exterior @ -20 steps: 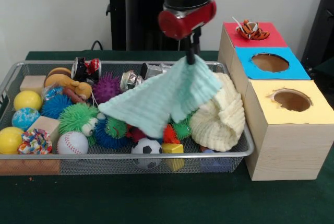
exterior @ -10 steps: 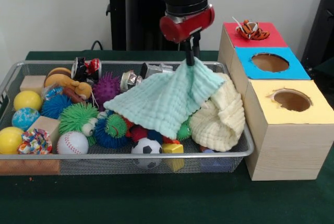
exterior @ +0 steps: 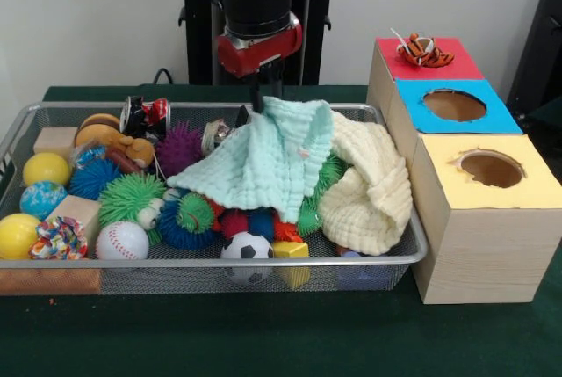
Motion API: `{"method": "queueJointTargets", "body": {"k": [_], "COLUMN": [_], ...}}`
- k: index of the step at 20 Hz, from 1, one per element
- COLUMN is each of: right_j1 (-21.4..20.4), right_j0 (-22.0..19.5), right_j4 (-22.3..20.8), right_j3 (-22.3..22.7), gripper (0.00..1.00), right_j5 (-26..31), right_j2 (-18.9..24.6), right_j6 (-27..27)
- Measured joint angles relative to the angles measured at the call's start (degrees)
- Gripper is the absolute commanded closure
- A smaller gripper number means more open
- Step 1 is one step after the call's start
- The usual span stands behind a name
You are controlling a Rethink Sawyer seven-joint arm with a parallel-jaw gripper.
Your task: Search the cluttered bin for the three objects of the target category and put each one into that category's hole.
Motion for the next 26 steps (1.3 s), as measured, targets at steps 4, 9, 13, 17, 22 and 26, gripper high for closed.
{"method": "queueJointTargets", "body": {"k": [4, 9, 13, 17, 22, 26], "right_j1": [0.1, 0.09, -0.72, -1.31, -1.2, -0.32], "right_j0": [-1.37, -1.96, -2.22, -3.48, -8.03, -12.19], "right_j4": [-1.43, -1.57, -1.67, -2.82, -5.86, -7.87], "right_j3": [-0.01, -0.01, -0.36, -1.67, -5.21, -7.62], "gripper": [0.0, 0.0, 0.0, 0.0, 0.0, 0.0], "right_j5": [0.0, 0.27, 2.61, 6.06, 10.69, 11.32], "right_j2": [-0.14, -0.12, -0.1, 0.16, 1.26, 2.2], "right_j6": [0.0, 0.0, 0.0, -0.04, -0.22, -0.54]}}
